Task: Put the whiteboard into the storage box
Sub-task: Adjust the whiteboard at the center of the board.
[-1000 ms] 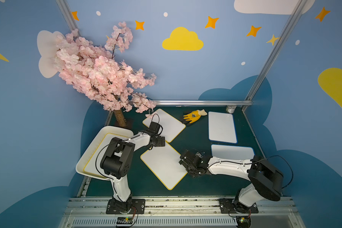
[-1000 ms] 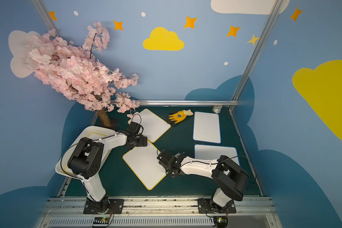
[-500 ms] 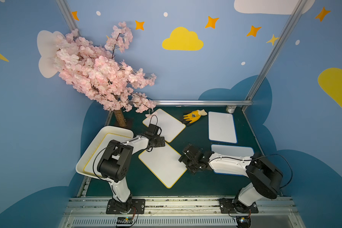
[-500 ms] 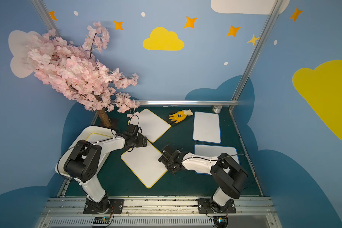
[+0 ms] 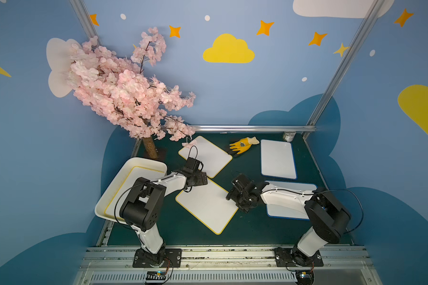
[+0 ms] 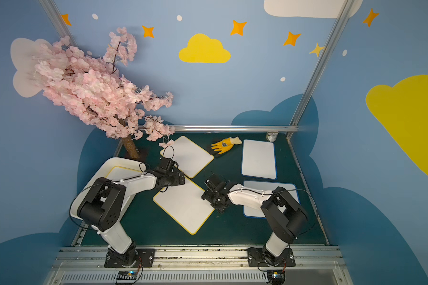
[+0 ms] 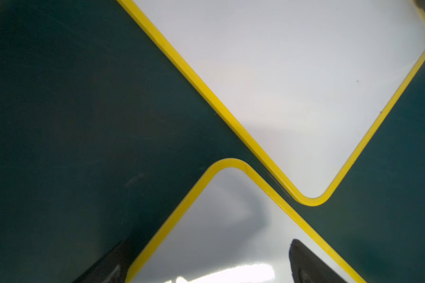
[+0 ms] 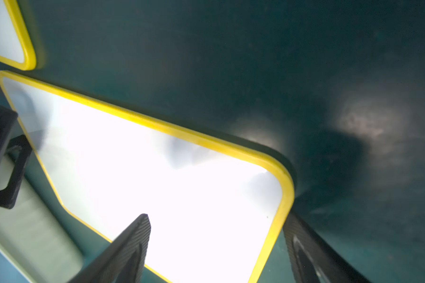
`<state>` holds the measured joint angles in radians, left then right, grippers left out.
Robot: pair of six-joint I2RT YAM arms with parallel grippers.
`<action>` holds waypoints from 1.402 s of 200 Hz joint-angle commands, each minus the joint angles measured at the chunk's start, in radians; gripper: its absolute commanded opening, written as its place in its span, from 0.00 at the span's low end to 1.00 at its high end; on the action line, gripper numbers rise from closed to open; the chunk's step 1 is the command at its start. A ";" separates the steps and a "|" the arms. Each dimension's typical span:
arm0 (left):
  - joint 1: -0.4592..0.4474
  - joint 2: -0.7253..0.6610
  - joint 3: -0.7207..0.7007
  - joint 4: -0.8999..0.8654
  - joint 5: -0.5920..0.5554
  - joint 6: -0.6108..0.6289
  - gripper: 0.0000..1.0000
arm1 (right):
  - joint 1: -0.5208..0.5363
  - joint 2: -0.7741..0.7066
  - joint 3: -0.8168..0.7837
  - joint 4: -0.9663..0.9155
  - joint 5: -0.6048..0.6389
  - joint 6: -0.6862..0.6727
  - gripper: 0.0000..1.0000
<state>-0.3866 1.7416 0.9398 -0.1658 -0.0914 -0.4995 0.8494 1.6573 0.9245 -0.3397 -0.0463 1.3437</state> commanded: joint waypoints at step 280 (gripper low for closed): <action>-0.117 -0.145 -0.282 -0.132 0.253 -0.195 1.00 | -0.179 0.218 0.257 0.092 0.094 -0.649 0.86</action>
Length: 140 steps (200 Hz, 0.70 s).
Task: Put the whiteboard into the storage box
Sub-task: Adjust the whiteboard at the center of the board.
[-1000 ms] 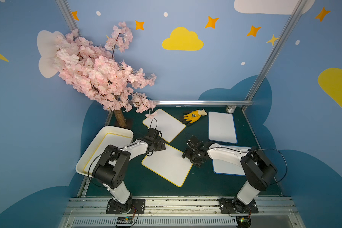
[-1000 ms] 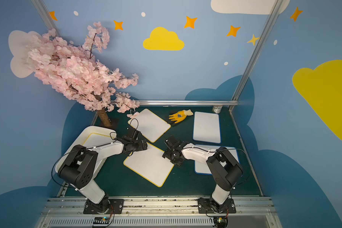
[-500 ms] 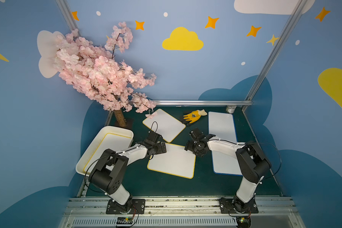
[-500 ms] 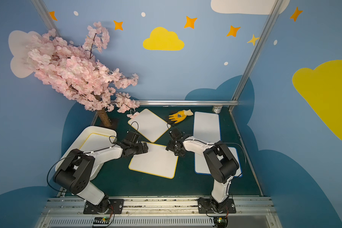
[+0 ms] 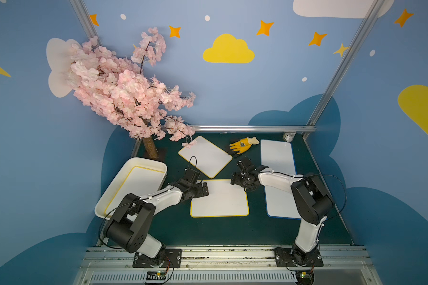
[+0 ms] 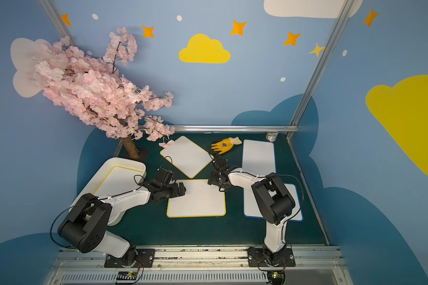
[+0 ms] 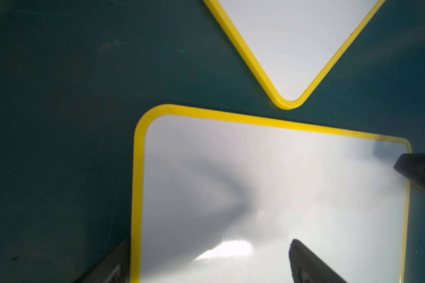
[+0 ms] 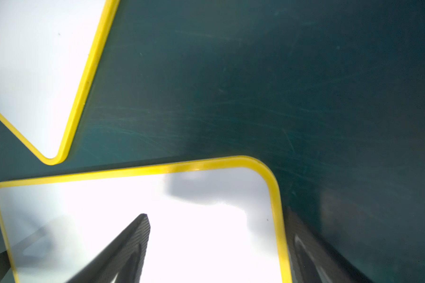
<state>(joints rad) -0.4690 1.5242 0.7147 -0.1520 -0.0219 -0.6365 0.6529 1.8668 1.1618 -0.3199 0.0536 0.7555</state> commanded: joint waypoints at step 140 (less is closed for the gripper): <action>-0.029 0.171 0.037 -0.219 0.133 -0.124 0.99 | 0.113 -0.277 -0.332 0.151 0.372 0.043 0.87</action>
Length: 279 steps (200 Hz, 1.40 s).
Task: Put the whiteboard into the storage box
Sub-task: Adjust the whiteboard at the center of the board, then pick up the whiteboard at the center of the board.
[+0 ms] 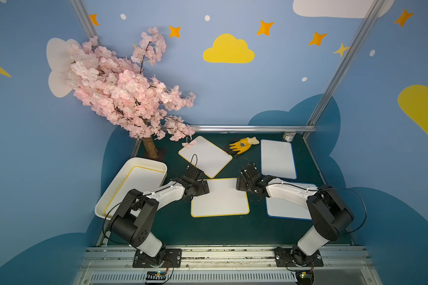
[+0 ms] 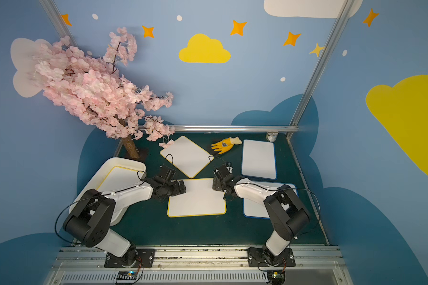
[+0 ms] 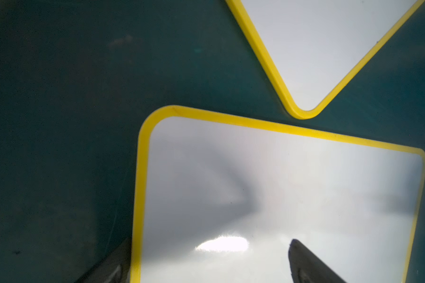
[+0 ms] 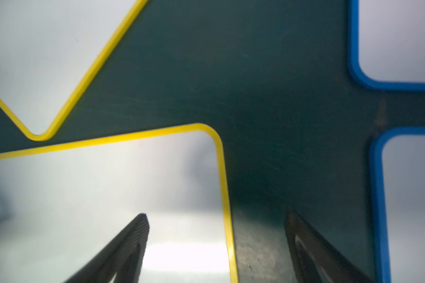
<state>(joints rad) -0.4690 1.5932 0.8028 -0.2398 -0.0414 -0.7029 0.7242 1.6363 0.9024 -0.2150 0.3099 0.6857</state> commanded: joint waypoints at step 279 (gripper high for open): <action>-0.113 0.186 0.016 -0.032 0.268 -0.159 0.99 | 0.019 0.138 -0.121 0.220 -0.574 0.479 0.86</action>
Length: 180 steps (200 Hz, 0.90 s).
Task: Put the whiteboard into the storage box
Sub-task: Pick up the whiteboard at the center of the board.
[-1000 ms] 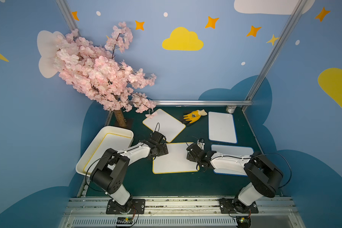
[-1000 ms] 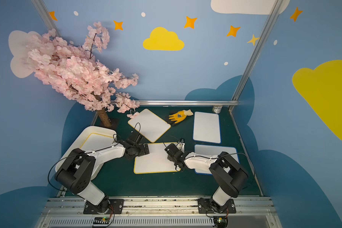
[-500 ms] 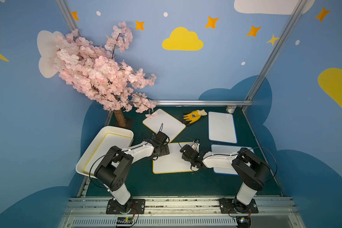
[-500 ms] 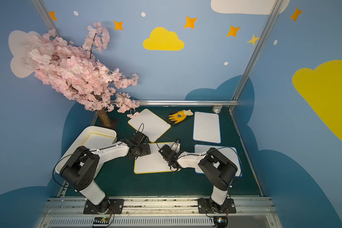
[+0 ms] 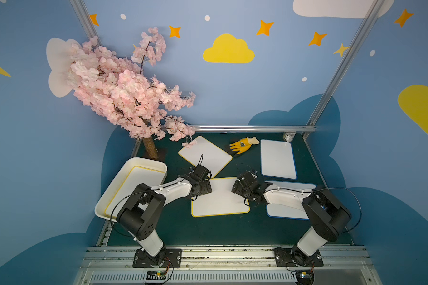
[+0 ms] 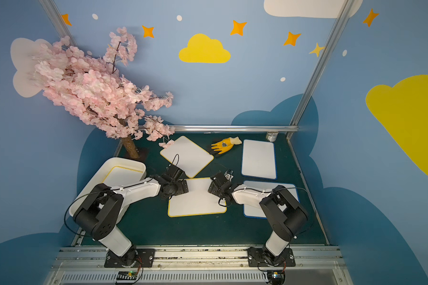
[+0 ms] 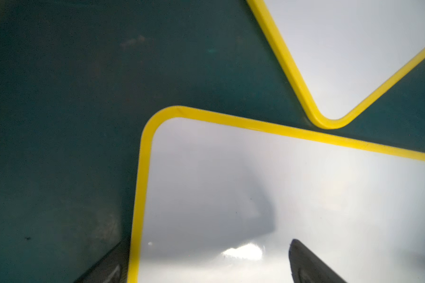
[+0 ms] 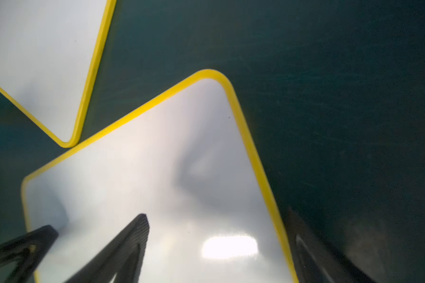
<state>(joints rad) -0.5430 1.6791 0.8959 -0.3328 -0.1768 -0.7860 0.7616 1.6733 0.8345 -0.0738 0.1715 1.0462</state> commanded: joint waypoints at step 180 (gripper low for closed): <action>-0.028 0.064 -0.094 0.030 0.350 -0.071 0.99 | -0.293 0.129 -0.208 0.206 -0.848 0.211 0.84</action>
<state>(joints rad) -0.5385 1.6554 0.8692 -0.3031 -0.1688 -0.7830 0.4381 1.7100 0.7155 0.2340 -0.5690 1.2419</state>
